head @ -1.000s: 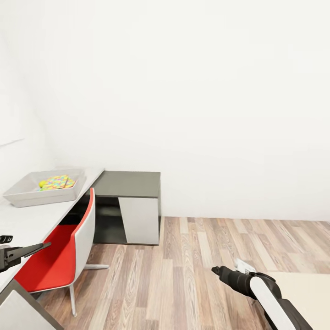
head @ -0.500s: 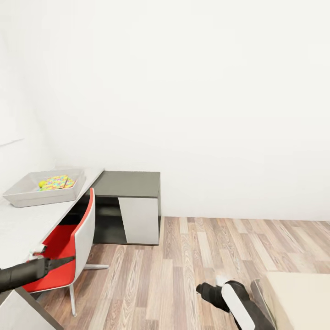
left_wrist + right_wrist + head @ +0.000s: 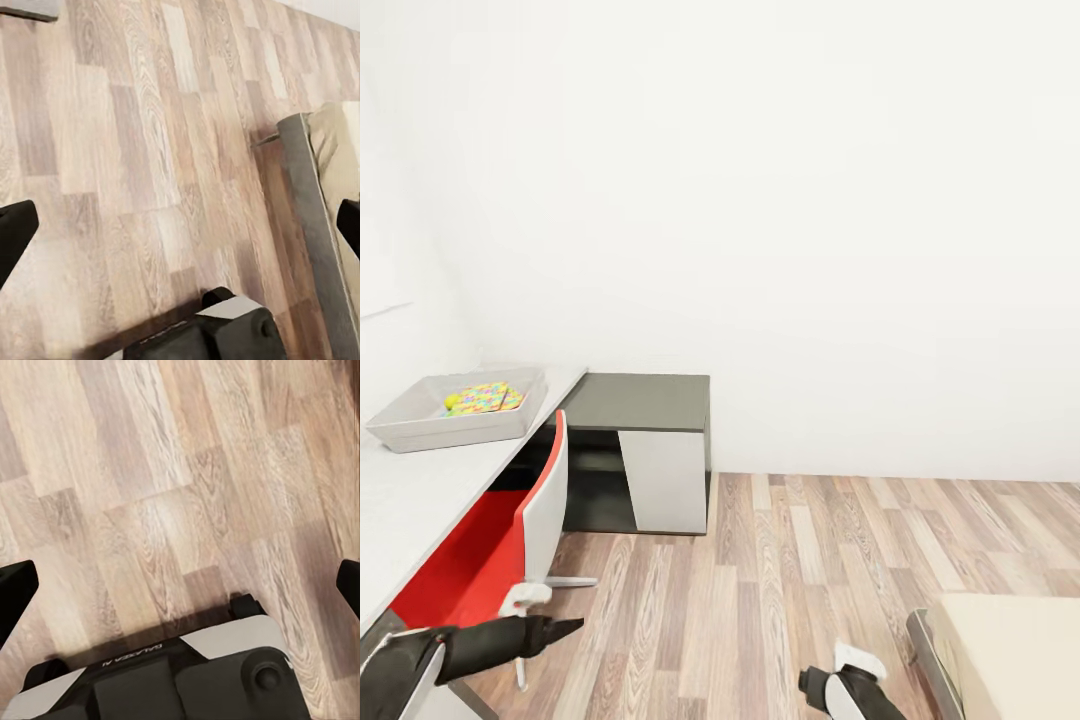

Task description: Put all the toys in the child's room - the three board games (two on the bed and one on the table), the two jigsaw puzzles on the table, and the tennis ball on the table - inside the toy box on the table in the child's room.

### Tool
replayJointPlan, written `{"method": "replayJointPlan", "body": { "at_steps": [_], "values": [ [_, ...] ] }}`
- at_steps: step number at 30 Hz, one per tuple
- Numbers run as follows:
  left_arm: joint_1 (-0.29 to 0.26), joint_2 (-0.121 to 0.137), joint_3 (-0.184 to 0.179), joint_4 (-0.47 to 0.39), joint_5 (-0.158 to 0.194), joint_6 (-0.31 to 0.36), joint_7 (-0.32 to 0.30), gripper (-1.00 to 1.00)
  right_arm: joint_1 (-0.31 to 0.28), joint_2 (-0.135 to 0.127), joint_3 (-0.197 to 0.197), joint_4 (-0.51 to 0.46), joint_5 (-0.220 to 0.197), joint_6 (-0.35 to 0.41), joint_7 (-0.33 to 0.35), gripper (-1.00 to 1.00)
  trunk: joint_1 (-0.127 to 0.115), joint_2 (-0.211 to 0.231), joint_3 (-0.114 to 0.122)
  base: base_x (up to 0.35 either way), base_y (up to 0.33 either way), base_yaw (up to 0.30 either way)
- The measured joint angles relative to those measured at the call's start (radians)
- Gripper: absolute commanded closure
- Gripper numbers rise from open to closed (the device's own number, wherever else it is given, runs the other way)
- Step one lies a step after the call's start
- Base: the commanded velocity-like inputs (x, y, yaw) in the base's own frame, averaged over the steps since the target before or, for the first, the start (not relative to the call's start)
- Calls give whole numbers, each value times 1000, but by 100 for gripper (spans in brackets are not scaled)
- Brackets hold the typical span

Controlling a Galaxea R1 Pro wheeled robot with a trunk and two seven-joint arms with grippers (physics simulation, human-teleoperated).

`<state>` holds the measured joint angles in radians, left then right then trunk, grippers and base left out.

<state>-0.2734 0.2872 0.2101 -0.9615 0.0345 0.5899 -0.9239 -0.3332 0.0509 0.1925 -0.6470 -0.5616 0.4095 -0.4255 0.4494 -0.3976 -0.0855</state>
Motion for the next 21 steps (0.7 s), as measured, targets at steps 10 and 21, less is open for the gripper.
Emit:
{"method": "replayJointPlan", "body": {
  "at_steps": [10,21],
  "values": [
    [0,-118,-21,487,-80,-311,532,-100,5,0,3,216,5,-145,3,-100,0,0,0,0,0,0],
    [17,-146,-22,921,-138,-706,954,-100,40,-5,26,486,25,-365,52,-100,0,0,0,0,0,0]
  ]
}}
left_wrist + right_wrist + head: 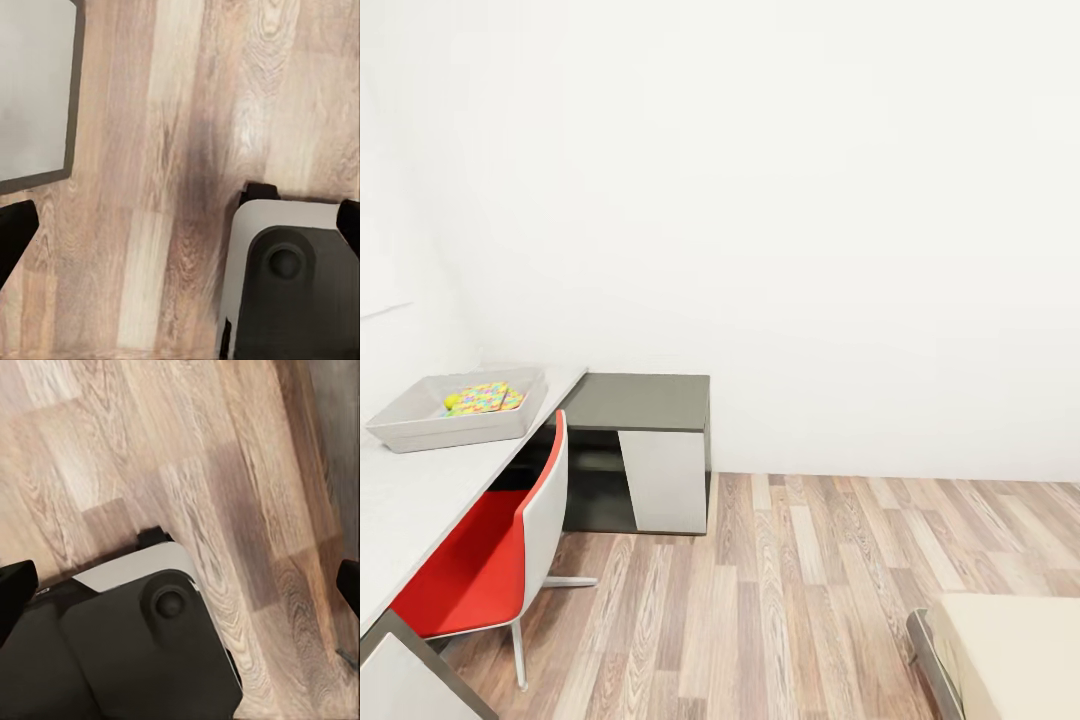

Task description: Put all the toys in the child's room - the three board games (two on the bed and one on the table), the two jigsaw puzzles on the table, and the tennis ball on the table - inside the toy box on the table in the child's room.

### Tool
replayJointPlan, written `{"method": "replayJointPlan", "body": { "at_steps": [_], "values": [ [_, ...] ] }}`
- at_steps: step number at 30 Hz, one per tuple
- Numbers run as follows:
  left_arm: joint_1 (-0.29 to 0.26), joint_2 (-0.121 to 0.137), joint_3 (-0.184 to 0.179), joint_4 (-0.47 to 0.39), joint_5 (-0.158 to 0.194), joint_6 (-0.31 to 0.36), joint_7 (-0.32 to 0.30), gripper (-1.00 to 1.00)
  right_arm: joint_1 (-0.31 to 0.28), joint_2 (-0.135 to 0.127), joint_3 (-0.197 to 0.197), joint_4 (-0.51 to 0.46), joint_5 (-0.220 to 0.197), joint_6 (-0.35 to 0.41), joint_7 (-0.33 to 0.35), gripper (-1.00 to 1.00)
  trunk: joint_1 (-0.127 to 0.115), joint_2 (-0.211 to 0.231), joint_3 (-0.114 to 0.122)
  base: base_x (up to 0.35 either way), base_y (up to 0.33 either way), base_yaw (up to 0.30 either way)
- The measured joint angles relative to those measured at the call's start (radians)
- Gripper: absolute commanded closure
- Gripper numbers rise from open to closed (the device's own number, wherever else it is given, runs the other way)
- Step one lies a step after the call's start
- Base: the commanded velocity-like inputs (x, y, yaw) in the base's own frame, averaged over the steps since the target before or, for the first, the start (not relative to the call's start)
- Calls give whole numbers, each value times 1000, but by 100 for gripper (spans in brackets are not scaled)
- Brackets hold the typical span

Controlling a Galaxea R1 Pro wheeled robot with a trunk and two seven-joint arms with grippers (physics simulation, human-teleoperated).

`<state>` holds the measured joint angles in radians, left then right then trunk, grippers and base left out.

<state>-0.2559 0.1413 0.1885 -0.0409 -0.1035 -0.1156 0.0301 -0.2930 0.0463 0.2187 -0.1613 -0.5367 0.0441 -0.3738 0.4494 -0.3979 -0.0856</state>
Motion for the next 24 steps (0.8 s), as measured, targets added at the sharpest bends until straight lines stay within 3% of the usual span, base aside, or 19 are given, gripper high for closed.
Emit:
{"method": "replayJointPlan", "body": {
  "at_steps": [4,8,14,24],
  "values": [
    [63,-20,-2,25,-16,-18,19,-100,6,-1,53,36,67,-54,43,-100,0,0,0,0,0,0],
    [100,-27,-2,30,-20,-20,23,-100,6,2,69,46,108,-69,65,-100,0,0,0,0,0,0],
    [135,-31,-3,33,-20,-13,23,-100,5,4,77,49,122,-68,77,-100,0,0,0,0,0,0],
    [139,-48,4,24,-18,-22,17,-100,5,1,76,49,121,-69,88,-100,0,0,0,0,0,0]
  ]
}}
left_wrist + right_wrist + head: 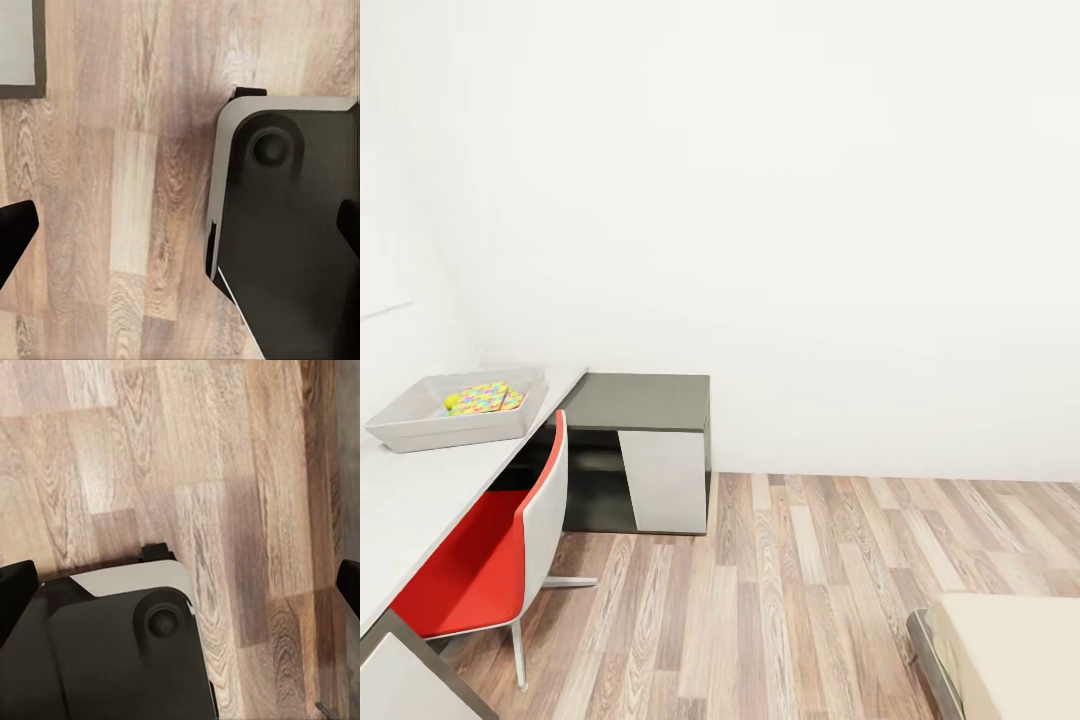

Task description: Put all the toys in the child's room - the three board games (two on the bed and one on the table), the two jigsaw puzzles on the table, and the tennis ball on the table - inside the toy box on the table in the child's room.

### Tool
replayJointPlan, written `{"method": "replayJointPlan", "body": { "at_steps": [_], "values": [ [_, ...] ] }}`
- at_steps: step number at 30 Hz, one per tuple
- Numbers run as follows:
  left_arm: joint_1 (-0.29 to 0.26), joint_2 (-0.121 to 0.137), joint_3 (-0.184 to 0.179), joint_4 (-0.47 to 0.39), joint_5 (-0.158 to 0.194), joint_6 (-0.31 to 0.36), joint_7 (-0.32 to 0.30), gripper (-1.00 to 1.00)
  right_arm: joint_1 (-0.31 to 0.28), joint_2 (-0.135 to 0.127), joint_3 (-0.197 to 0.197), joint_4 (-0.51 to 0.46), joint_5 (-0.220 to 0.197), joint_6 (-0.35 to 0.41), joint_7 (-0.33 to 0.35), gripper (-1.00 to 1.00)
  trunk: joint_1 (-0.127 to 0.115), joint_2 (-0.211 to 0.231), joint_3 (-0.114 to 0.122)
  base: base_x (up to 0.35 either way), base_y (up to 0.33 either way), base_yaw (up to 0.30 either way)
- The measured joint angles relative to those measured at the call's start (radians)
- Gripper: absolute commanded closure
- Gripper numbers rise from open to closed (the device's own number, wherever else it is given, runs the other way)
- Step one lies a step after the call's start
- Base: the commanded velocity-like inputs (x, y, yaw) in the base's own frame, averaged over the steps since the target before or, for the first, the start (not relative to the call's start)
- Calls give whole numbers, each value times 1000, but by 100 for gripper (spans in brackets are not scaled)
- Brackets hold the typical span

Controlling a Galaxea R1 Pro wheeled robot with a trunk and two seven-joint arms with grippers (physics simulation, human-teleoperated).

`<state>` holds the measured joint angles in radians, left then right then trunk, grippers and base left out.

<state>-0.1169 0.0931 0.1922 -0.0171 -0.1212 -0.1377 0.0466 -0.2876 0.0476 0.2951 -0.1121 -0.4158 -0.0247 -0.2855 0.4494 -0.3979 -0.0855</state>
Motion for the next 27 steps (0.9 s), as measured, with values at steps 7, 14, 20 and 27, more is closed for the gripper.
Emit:
{"method": "replayJointPlan", "body": {
  "at_steps": [7,14,20,27],
  "values": [
    [0,-32,2,-2,2,-2,-1,-100,0,-1,-1,5,0,-1,25,-100,0,0,0,0,0,0],
    [0,-33,0,-3,-1,-1,0,-100,-1,0,0,6,-1,-6,21,-100,0,0,0,0,0,0],
    [0,-33,1,-3,-2,-2,0,-100,1,-12,-4,7,-6,-7,18,-100,0,0,0,0,0,0],
    [0,-33,1,-3,-3,-2,0,-100,43,-18,-5,34,-2,-7,17,-100,0,0,0,0,0,0]
  ]
}}
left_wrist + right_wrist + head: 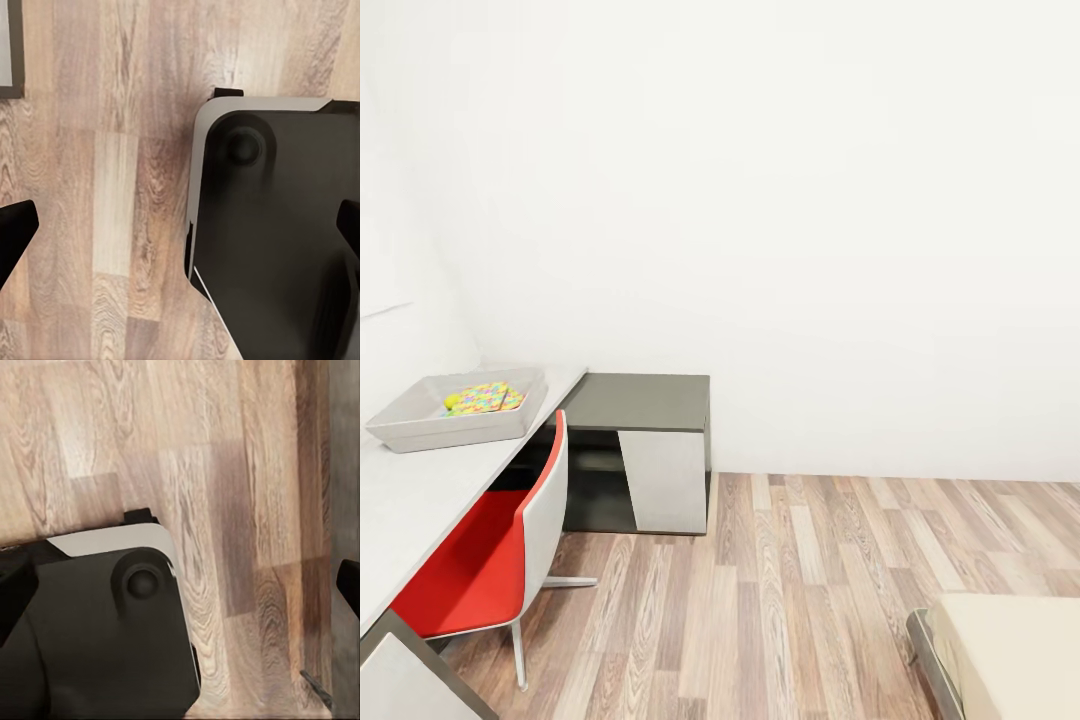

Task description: Put all the toys in the child's room - the three board games (two on the bed and one on the table), the two jigsaw puzzles on the table, and the tennis ball on the table - inside the toy box on the table in the child's room.

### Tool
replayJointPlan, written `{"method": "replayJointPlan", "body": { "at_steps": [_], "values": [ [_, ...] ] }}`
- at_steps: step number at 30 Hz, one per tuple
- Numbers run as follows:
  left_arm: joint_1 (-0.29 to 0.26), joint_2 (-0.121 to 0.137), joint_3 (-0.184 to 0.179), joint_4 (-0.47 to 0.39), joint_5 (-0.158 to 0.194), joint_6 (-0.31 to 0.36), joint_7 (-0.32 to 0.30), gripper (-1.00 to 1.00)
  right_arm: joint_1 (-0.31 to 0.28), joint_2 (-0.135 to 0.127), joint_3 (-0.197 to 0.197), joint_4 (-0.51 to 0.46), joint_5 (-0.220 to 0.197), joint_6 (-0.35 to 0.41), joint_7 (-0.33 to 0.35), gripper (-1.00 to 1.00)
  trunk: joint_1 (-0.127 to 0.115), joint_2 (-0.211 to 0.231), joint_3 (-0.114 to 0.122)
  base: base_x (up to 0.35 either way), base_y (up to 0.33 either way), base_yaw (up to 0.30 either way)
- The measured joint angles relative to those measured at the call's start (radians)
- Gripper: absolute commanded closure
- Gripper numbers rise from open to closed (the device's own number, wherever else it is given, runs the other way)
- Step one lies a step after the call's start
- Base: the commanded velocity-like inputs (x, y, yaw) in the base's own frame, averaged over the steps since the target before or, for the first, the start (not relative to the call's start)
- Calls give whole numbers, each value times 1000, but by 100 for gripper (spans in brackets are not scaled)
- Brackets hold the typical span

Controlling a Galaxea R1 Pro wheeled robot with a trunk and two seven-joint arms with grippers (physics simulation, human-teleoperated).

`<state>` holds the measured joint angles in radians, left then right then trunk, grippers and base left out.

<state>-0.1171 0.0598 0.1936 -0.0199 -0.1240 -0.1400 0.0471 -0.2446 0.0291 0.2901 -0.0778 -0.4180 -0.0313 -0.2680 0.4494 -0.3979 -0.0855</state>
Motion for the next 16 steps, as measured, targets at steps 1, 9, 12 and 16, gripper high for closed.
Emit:
{"method": "replayJointPlan", "body": {
  "at_steps": [1,9,12,16],
  "values": [
    [0,0,0,0,0,0,0,-100,10,0,0,3,-1,0,0,-100,0,0,0,0,0,0],
    [0,0,0,0,-1,0,0,-100,70,4,2,10,-4,2,0,-100,0,0,0,0,0,0],
    [0,0,0,0,0,0,0,-100,77,2,2,10,-5,2,0,-100,0,0,0,0,0,0],
    [0,0,0,0,-1,0,0,-100,79,0,1,9,-3,1,0,-100,0,0,0,0,0,0]
  ]
}}
